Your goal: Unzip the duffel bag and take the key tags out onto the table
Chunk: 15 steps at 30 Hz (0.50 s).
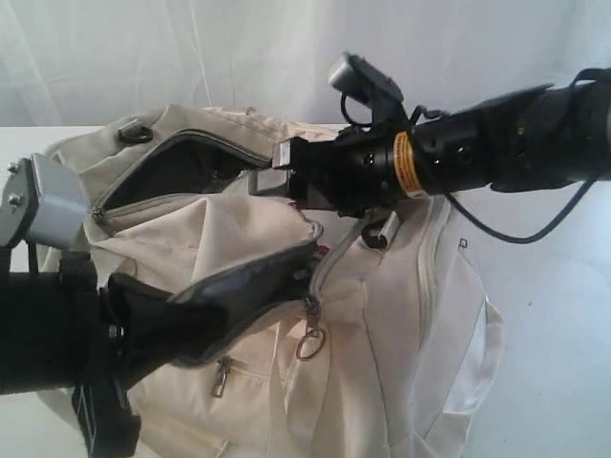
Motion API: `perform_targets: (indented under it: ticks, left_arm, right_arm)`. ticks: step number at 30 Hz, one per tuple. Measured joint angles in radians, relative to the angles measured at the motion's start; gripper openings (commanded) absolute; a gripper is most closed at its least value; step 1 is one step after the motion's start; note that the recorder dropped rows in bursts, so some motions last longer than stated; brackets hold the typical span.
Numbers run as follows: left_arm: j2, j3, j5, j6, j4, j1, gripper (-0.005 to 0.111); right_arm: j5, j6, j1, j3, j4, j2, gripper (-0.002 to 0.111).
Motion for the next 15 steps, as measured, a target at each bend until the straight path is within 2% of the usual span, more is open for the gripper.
perform_targets:
  ticks: [2, 5, 8, 11, 13, 15]
  left_arm:
    - [0.001, 0.000, 0.039, -0.056, 0.079, 0.000, 0.007]
    - [0.002, -0.002, 0.058, -0.120, 0.155, 0.000, 0.025]
    - [0.006, -0.015, 0.068, -0.160, 0.180, 0.000, 0.047]
    - [0.006, -0.036, 0.074, -0.198, 0.187, 0.000, 0.059]
    - [0.006, -0.051, 0.078, -0.221, 0.193, 0.000, 0.060]
    - [0.006, -0.067, 0.078, -0.243, 0.207, 0.000, 0.060]
  right_arm:
    - [0.012, 0.002, 0.002, 0.000, -0.002, 0.033, 0.066]
    - [0.026, 0.004, 0.002, -0.002, -0.004, 0.067, 0.066]
    - [0.029, 0.004, 0.002, -0.008, -0.006, 0.086, 0.066]
    - [0.021, 0.015, 0.002, -0.007, -0.006, 0.101, 0.063]
    - [-0.001, 0.019, 0.002, -0.007, -0.006, 0.109, 0.054]
    - [-0.035, 0.019, 0.002, -0.007, -0.006, 0.119, 0.036]
